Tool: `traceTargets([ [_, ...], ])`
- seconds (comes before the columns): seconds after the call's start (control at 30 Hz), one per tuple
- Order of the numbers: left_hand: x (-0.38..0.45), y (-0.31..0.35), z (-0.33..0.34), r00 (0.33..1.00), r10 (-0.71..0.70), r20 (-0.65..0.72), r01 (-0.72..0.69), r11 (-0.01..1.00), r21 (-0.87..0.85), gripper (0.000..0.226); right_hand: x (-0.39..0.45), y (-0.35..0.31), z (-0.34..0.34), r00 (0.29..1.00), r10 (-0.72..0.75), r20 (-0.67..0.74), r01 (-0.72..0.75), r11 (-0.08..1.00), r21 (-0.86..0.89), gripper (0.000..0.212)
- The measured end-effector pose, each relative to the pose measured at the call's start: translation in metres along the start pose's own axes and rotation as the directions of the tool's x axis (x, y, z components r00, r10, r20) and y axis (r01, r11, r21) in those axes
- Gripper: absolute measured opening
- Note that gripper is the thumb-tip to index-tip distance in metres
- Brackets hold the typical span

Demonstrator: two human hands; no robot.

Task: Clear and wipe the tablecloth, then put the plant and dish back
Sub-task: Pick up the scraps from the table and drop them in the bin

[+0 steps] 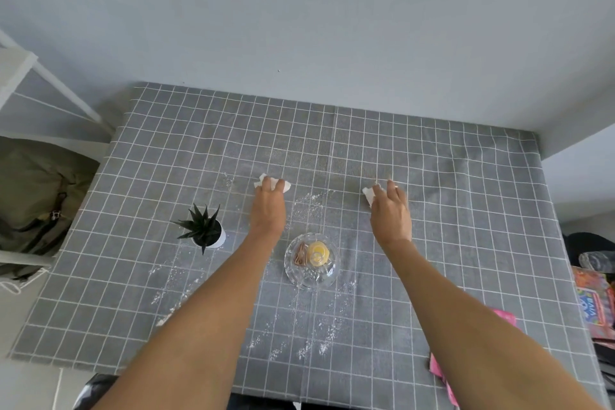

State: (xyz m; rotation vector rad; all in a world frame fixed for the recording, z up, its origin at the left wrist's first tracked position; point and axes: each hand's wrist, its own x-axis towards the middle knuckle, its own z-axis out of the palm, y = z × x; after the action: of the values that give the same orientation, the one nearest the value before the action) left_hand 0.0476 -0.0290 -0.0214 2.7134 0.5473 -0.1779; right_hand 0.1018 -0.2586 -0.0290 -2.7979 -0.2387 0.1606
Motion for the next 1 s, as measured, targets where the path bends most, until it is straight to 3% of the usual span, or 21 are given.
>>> traceTargets([
  [0.17,0.003,-0.016,0.004,0.996,0.085,-0.026,-0.081,0.985,0.152,0.050,-0.001,0.008,0.008,0.992,0.073,0.100,-0.076,0.997,0.030,0.044],
  [0.37,0.001,-0.031,0.007,0.968,0.109,0.226,-0.129,0.989,0.076,0.064,-0.009,0.007,0.016,0.996,-0.004,0.088,-0.001,0.998,0.065,0.042],
  [0.5,-0.008,-0.034,0.005,0.954,0.128,0.271,-0.161,0.981,0.103,0.068,-0.015,0.008,0.015,0.992,-0.043,0.117,0.037,0.998,0.048,0.054],
  [0.73,0.000,-0.037,-0.010,0.951,0.287,0.118,-0.304,0.939,0.163,0.062,-0.009,0.007,0.008,0.987,-0.065,0.146,0.058,0.997,0.051,0.060],
  [1.0,-0.001,-0.004,-0.008,0.995,0.094,0.017,-0.096,0.965,0.245,0.043,-0.004,-0.005,0.003,0.983,-0.110,0.148,0.103,0.993,0.058,0.065],
])
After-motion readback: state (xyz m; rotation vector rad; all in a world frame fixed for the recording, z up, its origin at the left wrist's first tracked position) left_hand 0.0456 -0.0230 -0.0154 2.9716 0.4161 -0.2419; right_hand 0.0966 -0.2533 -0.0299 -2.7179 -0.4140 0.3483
